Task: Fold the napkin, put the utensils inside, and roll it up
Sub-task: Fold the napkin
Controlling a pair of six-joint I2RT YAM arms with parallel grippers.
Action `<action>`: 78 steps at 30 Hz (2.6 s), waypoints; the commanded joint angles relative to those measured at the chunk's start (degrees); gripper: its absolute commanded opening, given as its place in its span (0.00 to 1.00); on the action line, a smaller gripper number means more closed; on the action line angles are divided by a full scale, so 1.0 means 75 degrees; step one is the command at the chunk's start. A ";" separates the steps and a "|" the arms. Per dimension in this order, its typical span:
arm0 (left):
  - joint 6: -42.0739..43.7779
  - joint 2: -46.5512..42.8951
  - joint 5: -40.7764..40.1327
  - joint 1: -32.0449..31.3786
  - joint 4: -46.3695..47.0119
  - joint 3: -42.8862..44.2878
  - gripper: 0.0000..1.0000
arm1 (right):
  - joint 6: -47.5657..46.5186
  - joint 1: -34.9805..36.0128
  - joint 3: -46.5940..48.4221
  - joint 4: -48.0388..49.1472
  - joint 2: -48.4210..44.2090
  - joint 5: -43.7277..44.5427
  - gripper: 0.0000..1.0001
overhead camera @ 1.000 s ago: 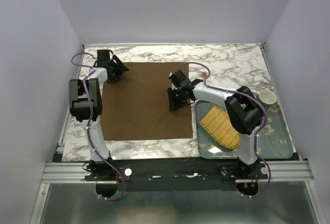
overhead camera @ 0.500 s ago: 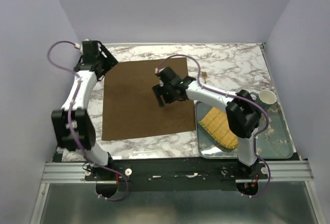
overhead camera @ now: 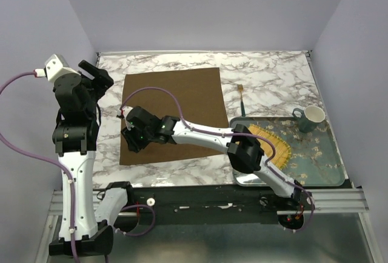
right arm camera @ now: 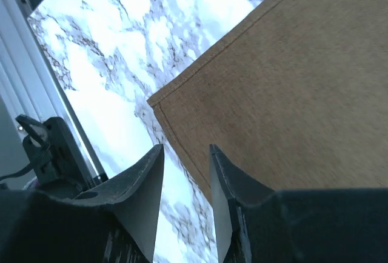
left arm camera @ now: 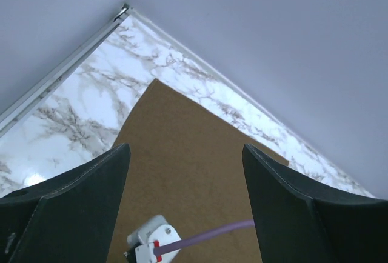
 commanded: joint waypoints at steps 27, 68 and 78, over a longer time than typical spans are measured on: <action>0.0207 0.0343 -0.0028 0.0025 -0.0461 -0.0157 0.84 | -0.2218 0.1002 0.1718 -0.1044 0.2235 0.0716 0.62; 0.0102 0.4700 0.2304 -0.0338 0.1694 0.0181 0.84 | 0.1462 -0.4985 -0.3661 0.2272 -0.1879 -0.4309 0.01; -0.0542 0.6705 0.3007 -0.0420 0.2280 0.1014 0.83 | 0.1227 -0.6111 -0.2630 0.1710 -0.0847 -0.4637 0.07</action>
